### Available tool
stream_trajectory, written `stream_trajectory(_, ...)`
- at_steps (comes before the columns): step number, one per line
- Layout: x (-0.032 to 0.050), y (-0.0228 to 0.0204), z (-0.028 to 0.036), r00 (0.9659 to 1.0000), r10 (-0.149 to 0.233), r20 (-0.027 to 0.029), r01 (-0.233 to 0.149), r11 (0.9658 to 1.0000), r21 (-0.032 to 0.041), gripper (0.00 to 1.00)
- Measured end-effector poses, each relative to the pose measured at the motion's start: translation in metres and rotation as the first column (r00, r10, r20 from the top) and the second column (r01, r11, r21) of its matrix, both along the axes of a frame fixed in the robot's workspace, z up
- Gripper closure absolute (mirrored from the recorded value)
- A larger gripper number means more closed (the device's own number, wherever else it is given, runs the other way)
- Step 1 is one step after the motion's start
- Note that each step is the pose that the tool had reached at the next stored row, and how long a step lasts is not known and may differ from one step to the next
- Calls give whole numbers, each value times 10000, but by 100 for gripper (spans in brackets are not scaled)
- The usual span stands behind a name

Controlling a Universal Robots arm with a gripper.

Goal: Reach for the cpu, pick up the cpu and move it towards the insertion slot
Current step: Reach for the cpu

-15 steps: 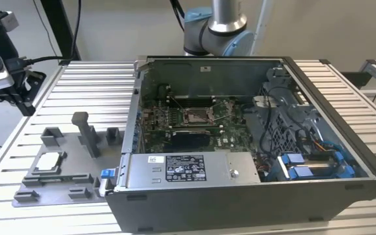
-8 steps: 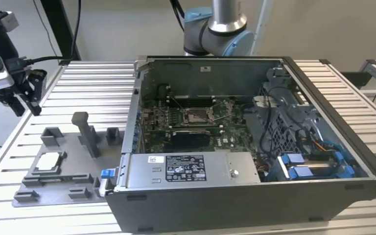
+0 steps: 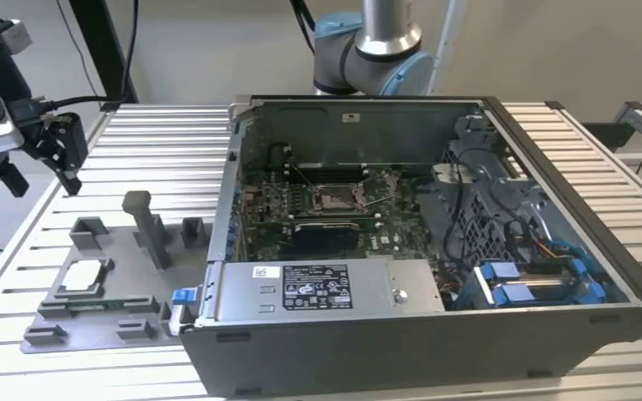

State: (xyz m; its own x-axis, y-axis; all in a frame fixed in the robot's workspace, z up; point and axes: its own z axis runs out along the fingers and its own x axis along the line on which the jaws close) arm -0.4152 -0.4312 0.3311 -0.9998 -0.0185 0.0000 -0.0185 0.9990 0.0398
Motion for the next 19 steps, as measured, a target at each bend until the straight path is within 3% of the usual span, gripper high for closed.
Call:
stream_trajectory(6,1,0,-43,10000,0,0,0,10000,-11,0)
stream_trajectory(11,1,0,-115,10000,-2,1,2,10000,-94,0)
stream_trajectory(19,0,0,-201,10000,-36,0,36,9999,-164,0)
